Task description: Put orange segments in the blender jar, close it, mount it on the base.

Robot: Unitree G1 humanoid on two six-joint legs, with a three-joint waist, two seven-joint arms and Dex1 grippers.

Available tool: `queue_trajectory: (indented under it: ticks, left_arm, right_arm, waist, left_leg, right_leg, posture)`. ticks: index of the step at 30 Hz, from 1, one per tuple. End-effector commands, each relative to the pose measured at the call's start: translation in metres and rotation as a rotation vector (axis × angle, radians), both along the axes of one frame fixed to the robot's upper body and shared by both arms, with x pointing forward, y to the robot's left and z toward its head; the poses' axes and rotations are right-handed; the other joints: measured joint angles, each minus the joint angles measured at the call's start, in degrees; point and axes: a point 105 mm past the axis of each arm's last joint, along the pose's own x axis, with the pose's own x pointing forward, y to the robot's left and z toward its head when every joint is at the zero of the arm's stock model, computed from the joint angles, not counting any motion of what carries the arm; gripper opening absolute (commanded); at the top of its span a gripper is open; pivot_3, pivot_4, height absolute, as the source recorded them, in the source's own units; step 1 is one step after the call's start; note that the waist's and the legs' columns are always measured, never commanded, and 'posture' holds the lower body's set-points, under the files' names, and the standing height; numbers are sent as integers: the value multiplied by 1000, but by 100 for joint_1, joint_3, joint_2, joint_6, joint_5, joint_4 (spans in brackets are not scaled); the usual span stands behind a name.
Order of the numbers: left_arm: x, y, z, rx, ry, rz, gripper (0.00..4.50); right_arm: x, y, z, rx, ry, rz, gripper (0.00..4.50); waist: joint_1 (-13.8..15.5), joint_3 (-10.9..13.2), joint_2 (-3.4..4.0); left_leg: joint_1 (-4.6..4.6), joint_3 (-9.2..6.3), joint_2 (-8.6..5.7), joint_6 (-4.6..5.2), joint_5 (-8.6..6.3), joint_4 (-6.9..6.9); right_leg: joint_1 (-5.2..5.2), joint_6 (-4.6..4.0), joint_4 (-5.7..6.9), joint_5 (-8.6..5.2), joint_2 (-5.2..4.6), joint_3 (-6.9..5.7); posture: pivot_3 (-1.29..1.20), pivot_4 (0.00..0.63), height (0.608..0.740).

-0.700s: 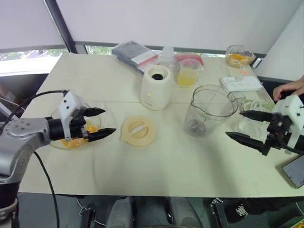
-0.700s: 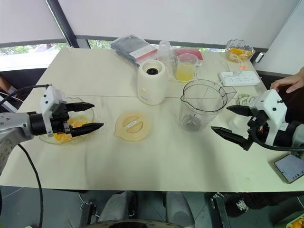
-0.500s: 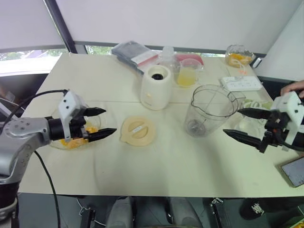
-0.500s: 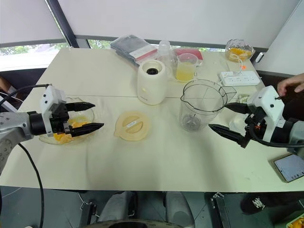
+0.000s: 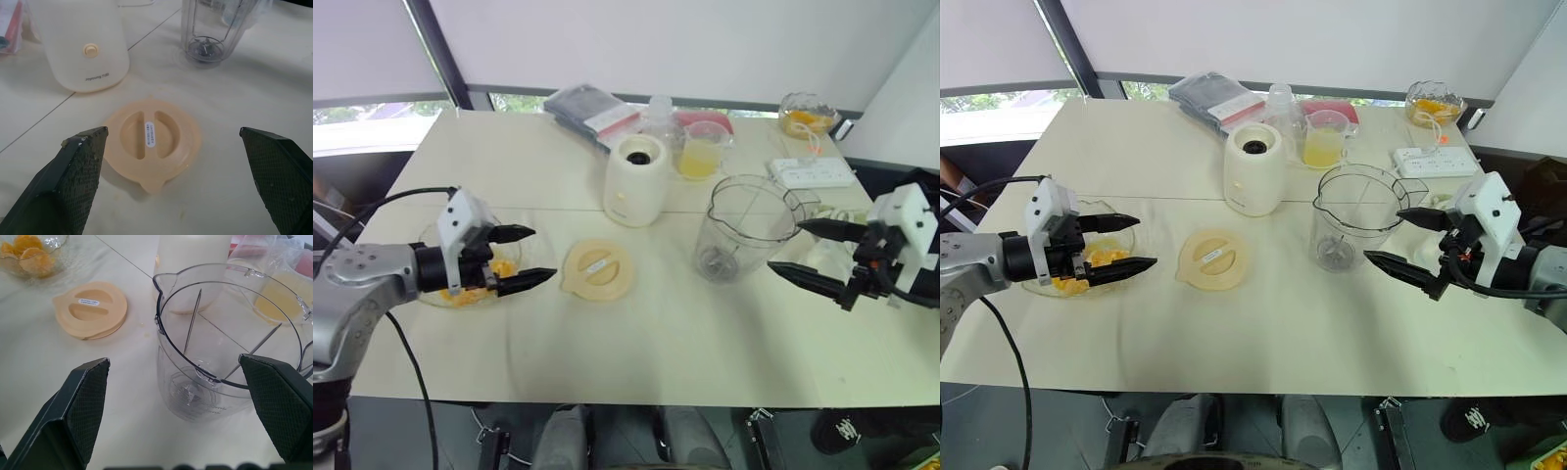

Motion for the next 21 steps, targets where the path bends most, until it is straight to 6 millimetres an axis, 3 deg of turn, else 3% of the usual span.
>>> queue_trajectory:
  ticks: [1, 10, 14, 21]
  left_arm:
    - [-1, -1, 14, 10, -49, -12, 4500]
    - [2, 2, 16, 25, -45, -15, 4500]
    - [13, 18, 19, 58, -42, 23, 4500]
    - [39, 67, 34, 164, 5, 37, 4500]
  right_arm:
    - [-3, 6, 6, 5, -34, 24, 4441]
    - [-2, 11, 2, 23, -34, 32, 4441]
    - [-1, 19, -3, 48, -32, 44, 4441]
    - [0, 52, -24, 145, -34, 82, 4441]
  waist:
    - [0, 0, 0]
    - [-1, 0, 0]
    - [-3, 0, 0]
    - [-7, 0, -1]
  left_leg:
    - [0, 0, 0, 0, 0, 0]
    - [0, 0, 0, 0, 0, 0]
    - [1, -1, -1, 0, 0, 0]
    - [1, 1, -6, 0, 0, 0]
  right_leg:
    - [0, 0, 0, 0, 0, 0]
    - [0, 1, 0, 1, 0, 0]
    - [0, 0, 1, 1, 4, -1]
    - [-2, -2, 3, 1, 10, -4]
  posture:
    - [0, 150, 740]
    - [0, 150, 740]
    - [0, 150, 740]
    - [0, 150, 740]
